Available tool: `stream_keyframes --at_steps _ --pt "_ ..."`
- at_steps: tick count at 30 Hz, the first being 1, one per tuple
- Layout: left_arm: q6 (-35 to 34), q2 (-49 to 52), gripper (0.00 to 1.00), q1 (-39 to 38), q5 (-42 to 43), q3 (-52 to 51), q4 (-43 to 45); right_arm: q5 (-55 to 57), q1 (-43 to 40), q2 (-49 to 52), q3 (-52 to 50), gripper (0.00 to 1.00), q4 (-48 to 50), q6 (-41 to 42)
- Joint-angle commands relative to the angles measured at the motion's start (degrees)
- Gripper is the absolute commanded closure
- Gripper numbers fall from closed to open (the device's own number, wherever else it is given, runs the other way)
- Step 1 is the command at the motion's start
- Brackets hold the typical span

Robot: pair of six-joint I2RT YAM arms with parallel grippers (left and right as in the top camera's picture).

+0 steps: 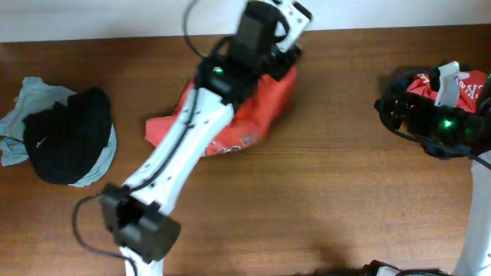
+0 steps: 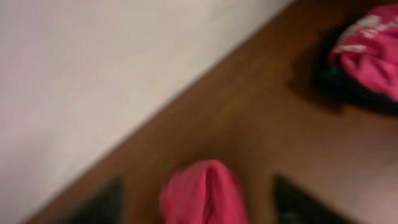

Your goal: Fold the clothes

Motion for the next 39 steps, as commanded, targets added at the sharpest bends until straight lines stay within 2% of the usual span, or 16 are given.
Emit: stream_keyframes --at_steps 1,7,12,17,22,29,31,35,37,39 --pt "-6.7 -0.2 0.01 -0.4 4.4 0.9 0.9 -0.3 -0.4 -0.9 1.0 0.02 0.4 -0.8" --pt "-11.0 -2.8 0.01 5.3 4.4 2.6 -6.7 -0.6 0.0 -0.7 1.0 0.02 0.3 -0.6" --pt "-17.2 -3.3 0.01 16.9 4.5 2.7 -24.0 1.6 6.6 2.7 1.0 0.02 3.5 -0.6" --pt "-17.5 -1.5 0.01 24.9 4.5 2.7 -30.4 6.3 14.8 9.6 1.0 0.02 11.3 1.4" --pt "-18.5 2.9 0.01 29.3 4.7 2.7 -38.4 8.2 20.7 16.5 1.0 0.02 14.1 2.0" --pt "-18.5 11.9 0.03 30.6 4.7 2.7 -45.1 9.0 21.7 18.8 1.0 0.02 15.2 2.0" --pt "-18.5 14.7 0.09 31.0 4.7 2.7 -45.1 9.0 21.7 18.8 1.0 0.02 15.2 2.0" --pt "-18.5 19.9 0.39 31.8 4.7 2.7 -44.7 9.2 21.7 18.8 1.0 0.02 15.0 2.0" --pt "-18.5 21.0 0.50 31.8 4.7 2.7 -43.9 9.2 21.7 18.8 1.0 0.02 15.0 2.0" --pt "-18.5 21.5 0.68 31.7 4.7 2.7 -42.9 9.2 21.7 18.8 1.0 0.02 15.0 2.0"
